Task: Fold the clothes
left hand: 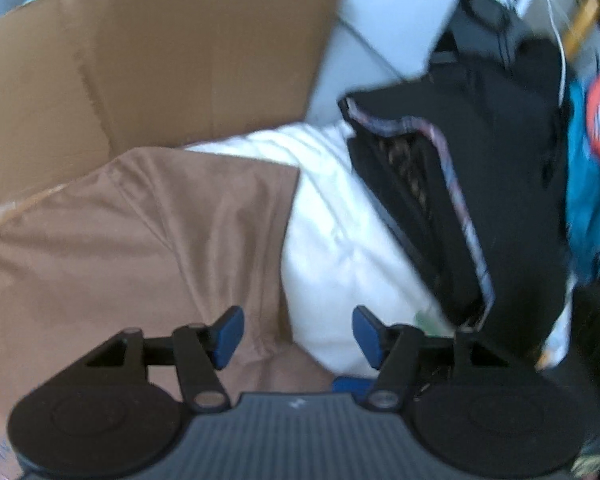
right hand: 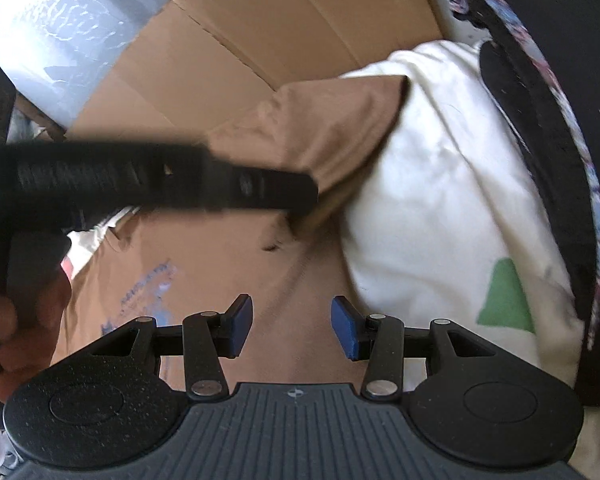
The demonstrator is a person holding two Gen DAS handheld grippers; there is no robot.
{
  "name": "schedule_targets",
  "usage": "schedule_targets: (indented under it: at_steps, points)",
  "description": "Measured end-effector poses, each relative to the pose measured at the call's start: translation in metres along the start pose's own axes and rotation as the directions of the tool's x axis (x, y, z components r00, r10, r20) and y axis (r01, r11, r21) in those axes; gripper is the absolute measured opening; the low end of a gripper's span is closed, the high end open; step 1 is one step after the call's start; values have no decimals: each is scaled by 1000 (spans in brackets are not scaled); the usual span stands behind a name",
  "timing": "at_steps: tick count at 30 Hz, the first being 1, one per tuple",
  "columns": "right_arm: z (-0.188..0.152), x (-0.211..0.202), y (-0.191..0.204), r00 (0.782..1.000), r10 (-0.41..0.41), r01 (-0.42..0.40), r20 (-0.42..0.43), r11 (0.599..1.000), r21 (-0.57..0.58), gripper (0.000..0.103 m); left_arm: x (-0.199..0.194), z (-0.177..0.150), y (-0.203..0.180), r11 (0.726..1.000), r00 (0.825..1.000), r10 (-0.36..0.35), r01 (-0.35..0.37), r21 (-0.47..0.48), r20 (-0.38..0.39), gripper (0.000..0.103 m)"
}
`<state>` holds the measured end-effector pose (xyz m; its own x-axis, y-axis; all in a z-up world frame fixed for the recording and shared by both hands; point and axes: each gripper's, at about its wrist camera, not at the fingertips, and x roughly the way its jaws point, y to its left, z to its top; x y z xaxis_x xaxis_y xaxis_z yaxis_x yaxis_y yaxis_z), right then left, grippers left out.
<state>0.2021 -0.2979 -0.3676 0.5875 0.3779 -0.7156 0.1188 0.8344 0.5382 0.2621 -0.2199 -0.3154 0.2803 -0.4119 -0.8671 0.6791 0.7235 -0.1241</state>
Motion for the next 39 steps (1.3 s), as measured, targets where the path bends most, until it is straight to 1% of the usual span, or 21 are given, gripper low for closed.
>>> schedule_targets:
  at_steps: [2, 6, 8, 10, 12, 14, 16, 18, 20, 22, 25, 30, 36, 37, 38, 39]
  points:
    - [-2, 2, -5, 1000, -16, 16, -9, 1000, 10, 51, 7, -4, -5, 999, 1000, 30, -30, 44, 0, 63]
    - [-5, 3, -12, 999, -45, 45, -25, 999, 16, 51, 20, -11, -9, 991, 996, 89, -88, 96, -4, 62]
    - [-6, 4, -17, 998, -52, 53, -28, 998, 25, 50, 26, -13, -10, 985, 993, 119, -118, 130, -2, 59]
    - [-6, 4, -17, 998, -50, 50, -26, 998, 28, 50, 32, -16, -10, 979, 991, 136, -133, 157, -5, 50]
    - [-5, 4, -16, 998, -53, 54, -25, 998, 18, 50, 33, -18, -9, 974, 988, 154, -151, 170, -2, 46]
    - [-3, 4, -14, 998, -52, 52, -17, 999, 7, 50, 32, -20, -7, 974, 988, 156, -154, 164, 0, 36]
    - [0, 5, -14, 999, -49, 49, -8, 999, 3, 50, 27, -19, -2, 979, 989, 148, -147, 139, 3, 24]
    - [4, 7, -14, 999, -44, 44, 5, 999, -1, 50, 20, -17, 4, 983, 989, 149, -150, 105, 16, 18]
    - [8, 9, -14, 999, -39, 40, 20, 999, -6, 50, 11, -13, 12, 989, 990, 136, -138, 56, 36, 17]
    - [13, 13, -13, 999, -37, 38, 32, 999, -16, 50, 3, -9, 20, 992, 991, 122, -123, 2, 55, 13]
    - [23, 21, -9, 998, -38, 40, 47, 998, -41, 50, -6, -4, 31, 991, 991, 118, -113, -64, 69, 12]
    - [37, 37, -4, 997, -45, 48, 56, 997, -68, 50, -17, 0, 48, 984, 989, 119, -105, -144, 89, 9]
    - [40, 52, 5, 996, -77, 83, 55, 989, -125, 49, -30, -3, 65, 966, 987, 115, -84, -243, 114, 8]
    - [40, 55, 6, 994, -92, 99, 53, 985, -144, 47, -32, -4, 68, 961, 987, 114, -79, -266, 116, 8]
    - [41, 57, 8, 993, -107, 115, 51, 980, -164, 35, -35, -5, 72, 954, 987, 112, -74, -290, 117, 8]
    - [41, 58, 9, 989, -138, 146, 57, 973, -179, 28, -36, -7, 75, 948, 987, 110, -69, -310, 117, 7]
